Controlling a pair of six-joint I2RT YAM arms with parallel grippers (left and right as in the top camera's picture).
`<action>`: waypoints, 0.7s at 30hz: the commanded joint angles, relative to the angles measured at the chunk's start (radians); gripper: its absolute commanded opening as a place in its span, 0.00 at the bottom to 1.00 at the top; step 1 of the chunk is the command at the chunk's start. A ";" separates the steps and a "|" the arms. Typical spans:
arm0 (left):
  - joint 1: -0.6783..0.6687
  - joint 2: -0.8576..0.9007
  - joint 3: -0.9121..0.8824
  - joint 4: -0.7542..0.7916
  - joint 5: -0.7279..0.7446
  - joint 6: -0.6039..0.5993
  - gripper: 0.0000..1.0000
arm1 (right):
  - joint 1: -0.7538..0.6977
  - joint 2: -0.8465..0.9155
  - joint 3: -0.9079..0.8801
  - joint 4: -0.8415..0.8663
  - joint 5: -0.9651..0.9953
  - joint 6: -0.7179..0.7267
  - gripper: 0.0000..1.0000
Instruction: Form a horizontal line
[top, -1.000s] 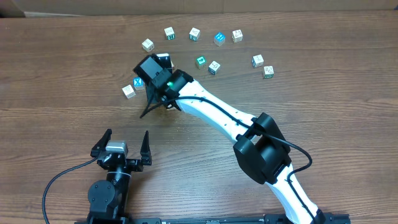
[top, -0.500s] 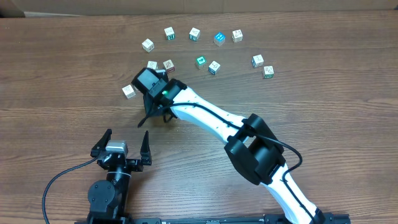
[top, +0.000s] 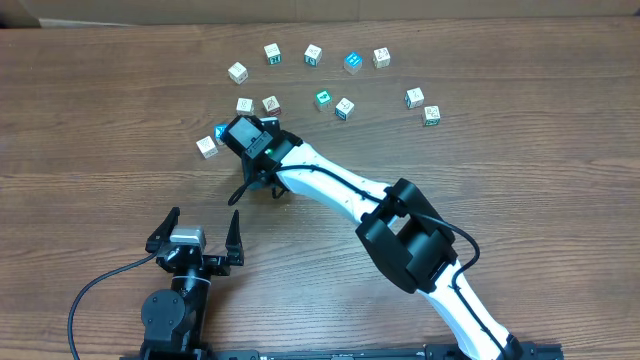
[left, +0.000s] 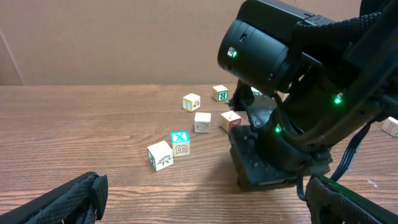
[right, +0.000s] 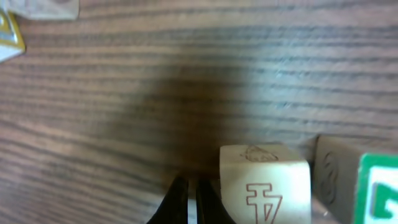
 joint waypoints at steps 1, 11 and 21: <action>-0.006 -0.009 -0.004 0.003 -0.006 0.019 1.00 | -0.006 -0.001 -0.008 0.013 0.022 0.007 0.04; -0.006 -0.009 -0.004 0.003 -0.006 0.019 1.00 | -0.006 -0.001 -0.008 0.026 0.071 0.007 0.04; -0.006 -0.009 -0.004 0.003 -0.006 0.019 1.00 | -0.006 -0.001 -0.008 0.023 0.095 0.007 0.07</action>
